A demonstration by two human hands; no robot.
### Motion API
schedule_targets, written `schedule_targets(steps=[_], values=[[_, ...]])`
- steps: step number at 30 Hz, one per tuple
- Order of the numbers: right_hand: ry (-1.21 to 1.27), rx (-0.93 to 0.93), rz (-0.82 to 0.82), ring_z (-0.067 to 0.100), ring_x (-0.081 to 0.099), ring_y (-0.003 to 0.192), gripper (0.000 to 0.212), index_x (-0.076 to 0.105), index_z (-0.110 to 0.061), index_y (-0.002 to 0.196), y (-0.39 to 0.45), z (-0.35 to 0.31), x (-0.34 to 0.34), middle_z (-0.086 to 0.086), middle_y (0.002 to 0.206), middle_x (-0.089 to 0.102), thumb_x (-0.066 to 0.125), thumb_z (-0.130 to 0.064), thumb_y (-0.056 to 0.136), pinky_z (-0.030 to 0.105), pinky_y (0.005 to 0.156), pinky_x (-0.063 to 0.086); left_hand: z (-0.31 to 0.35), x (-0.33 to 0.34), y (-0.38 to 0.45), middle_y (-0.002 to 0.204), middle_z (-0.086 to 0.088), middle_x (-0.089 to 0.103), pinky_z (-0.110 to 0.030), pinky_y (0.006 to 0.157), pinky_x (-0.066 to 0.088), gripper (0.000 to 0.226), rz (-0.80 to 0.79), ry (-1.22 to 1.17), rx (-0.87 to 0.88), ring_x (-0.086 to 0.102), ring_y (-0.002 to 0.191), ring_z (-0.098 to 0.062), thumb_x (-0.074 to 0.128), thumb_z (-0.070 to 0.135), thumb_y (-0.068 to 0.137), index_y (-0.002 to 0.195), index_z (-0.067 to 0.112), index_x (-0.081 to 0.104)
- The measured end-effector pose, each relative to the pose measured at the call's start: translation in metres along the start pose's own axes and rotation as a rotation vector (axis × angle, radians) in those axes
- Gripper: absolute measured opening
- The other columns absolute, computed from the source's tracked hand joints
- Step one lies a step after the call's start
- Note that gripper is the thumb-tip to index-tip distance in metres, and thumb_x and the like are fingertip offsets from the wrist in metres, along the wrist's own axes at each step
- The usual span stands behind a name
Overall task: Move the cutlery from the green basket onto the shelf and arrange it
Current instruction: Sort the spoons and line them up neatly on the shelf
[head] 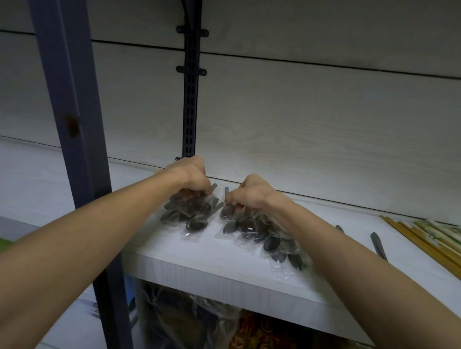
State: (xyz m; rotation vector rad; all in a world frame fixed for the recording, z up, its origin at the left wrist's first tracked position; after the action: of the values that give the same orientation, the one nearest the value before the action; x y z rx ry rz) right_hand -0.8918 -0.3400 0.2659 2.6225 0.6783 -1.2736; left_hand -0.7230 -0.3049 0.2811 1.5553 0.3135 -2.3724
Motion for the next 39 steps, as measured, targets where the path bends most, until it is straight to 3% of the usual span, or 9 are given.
schedule_targets(steps=[3, 8, 10, 14, 17, 22, 26, 34, 39], values=[[0.124, 0.021, -0.005, 0.012, 0.046, 0.042, 0.018, 0.069, -0.009, 0.075, -0.010, 0.007, -0.017, 0.000, 0.059, 0.061, 0.074, -0.026, 0.079, 0.017, 0.039, 0.034, 0.014, -0.001, -0.004, 0.082, -0.006, 0.075, -0.030, 0.067, 0.058, 0.019, -0.066, -0.292, 0.035, 0.067, 0.068, -0.017, 0.080, 0.022, 0.085, 0.095, 0.007, 0.075], [0.110, 0.097, -0.108, 0.012, 0.031, 0.045, 0.012, 0.059, -0.018, 0.079, -0.028, 0.022, -0.051, -0.002, 0.062, 0.048, 0.067, -0.027, 0.082, 0.020, 0.043, 0.020, 0.036, 0.007, -0.016, 0.083, -0.002, 0.075, -0.025, 0.057, 0.053, 0.041, -0.293, -0.463, 0.108, 0.065, 0.066, -0.016, 0.080, 0.035, 0.085, 0.109, 0.004, 0.071], [0.021, 0.138, -0.145, 0.013, 0.033, 0.046, 0.017, 0.063, -0.016, 0.084, -0.031, 0.031, -0.058, -0.002, 0.061, 0.048, 0.068, -0.032, 0.086, 0.023, 0.045, 0.022, 0.036, 0.013, -0.013, 0.089, -0.004, 0.078, -0.026, 0.056, 0.056, 0.038, -0.295, -0.434, 0.102, 0.069, 0.069, -0.017, 0.075, 0.039, 0.089, 0.109, 0.007, 0.067], [-0.045, 0.081, -0.008, 0.016, 0.043, 0.049, 0.023, 0.067, -0.009, 0.082, -0.020, 0.038, -0.052, 0.003, 0.065, 0.056, 0.070, -0.032, 0.088, 0.021, 0.044, 0.028, 0.018, -0.003, -0.004, 0.084, 0.000, 0.076, -0.034, 0.075, 0.061, 0.032, 0.097, 0.061, 0.111, 0.072, 0.074, -0.018, 0.068, 0.049, 0.091, 0.093, 0.017, 0.071], [-0.038, -0.030, 0.052, 0.018, 0.051, 0.051, 0.028, 0.069, -0.009, 0.074, -0.007, 0.022, -0.032, 0.005, 0.065, 0.063, 0.073, -0.034, 0.086, 0.021, 0.043, 0.035, -0.002, -0.003, -0.002, 0.090, -0.002, 0.068, -0.038, 0.086, 0.059, 0.042, 0.047, 0.227, -0.004, 0.068, 0.085, -0.022, 0.069, 0.055, 0.086, 0.085, 0.014, 0.060], [-0.210, -0.113, 0.029, 0.017, 0.063, 0.063, 0.027, 0.071, -0.009, 0.076, 0.006, -0.005, 0.003, 0.003, 0.071, 0.070, 0.075, -0.035, 0.082, 0.027, 0.062, 0.053, -0.009, 0.008, 0.001, 0.103, -0.006, 0.066, -0.043, 0.090, 0.058, 0.050, -0.048, 0.207, -0.064, 0.066, 0.097, -0.028, 0.077, 0.063, 0.074, 0.088, 0.019, 0.057], [-0.341, -0.120, 0.048, 0.023, 0.068, 0.086, 0.033, 0.072, -0.013, 0.096, 0.010, -0.007, 0.010, 0.004, 0.092, 0.072, 0.077, -0.040, 0.078, 0.032, 0.076, 0.057, -0.011, 0.003, 0.003, 0.102, -0.008, 0.067, -0.042, 0.083, 0.061, 0.045, -0.075, 0.138, -0.082, 0.068, 0.090, -0.027, 0.082, 0.046, 0.076, 0.100, 0.014, 0.061], [-0.341, -0.105, 0.033, 0.023, 0.068, 0.090, 0.034, 0.076, -0.012, 0.093, 0.009, 0.000, 0.001, 0.004, 0.093, 0.074, 0.082, -0.042, 0.078, 0.034, 0.083, 0.057, -0.002, -0.012, 0.009, 0.089, -0.009, 0.075, -0.030, 0.066, 0.061, 0.015, -0.055, -0.044, -0.085, 0.074, 0.080, -0.021, 0.072, 0.006, 0.085, 0.100, 0.004, 0.070], [-0.331, -0.098, 0.018, 0.021, 0.068, 0.086, 0.032, 0.075, -0.011, 0.091, 0.011, 0.002, 0.003, 0.002, 0.088, 0.073, 0.080, -0.042, 0.081, 0.032, 0.078, 0.055, -0.011, 0.000, 0.011, 0.110, -0.010, 0.065, -0.037, 0.076, 0.063, 0.039, -0.089, -0.002, -0.124, 0.068, 0.094, -0.024, 0.078, 0.029, 0.083, 0.111, 0.008, 0.060]])
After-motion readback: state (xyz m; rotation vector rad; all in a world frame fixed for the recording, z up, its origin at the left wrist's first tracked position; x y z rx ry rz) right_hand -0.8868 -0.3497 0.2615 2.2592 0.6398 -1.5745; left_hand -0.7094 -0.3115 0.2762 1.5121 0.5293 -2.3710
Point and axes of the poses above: each hand's wrist, its own y-axis towards the middle knuckle, its own x-axis out of the palm, z = x × y, the point moved 4 cm from there along y, towards the middle knuckle
